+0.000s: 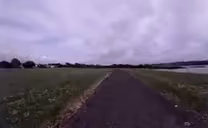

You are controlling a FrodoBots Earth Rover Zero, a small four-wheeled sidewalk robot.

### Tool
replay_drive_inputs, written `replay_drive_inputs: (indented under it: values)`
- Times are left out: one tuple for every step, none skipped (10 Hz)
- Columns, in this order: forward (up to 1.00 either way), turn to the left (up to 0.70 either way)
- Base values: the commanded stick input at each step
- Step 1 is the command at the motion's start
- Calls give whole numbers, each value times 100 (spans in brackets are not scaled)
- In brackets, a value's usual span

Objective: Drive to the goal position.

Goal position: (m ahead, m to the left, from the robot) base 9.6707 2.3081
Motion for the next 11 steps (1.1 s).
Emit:
replay_drive_inputs:
  values:
    - [70,-14]
    - [70,-14]
    - [70,-14]
    - [70,-14]
    - [70,-14]
    - [70,-14]
    - [70,-14]
    - [70,-14]
    - [70,-14]
    - [70,-14]
    - [70,-14]
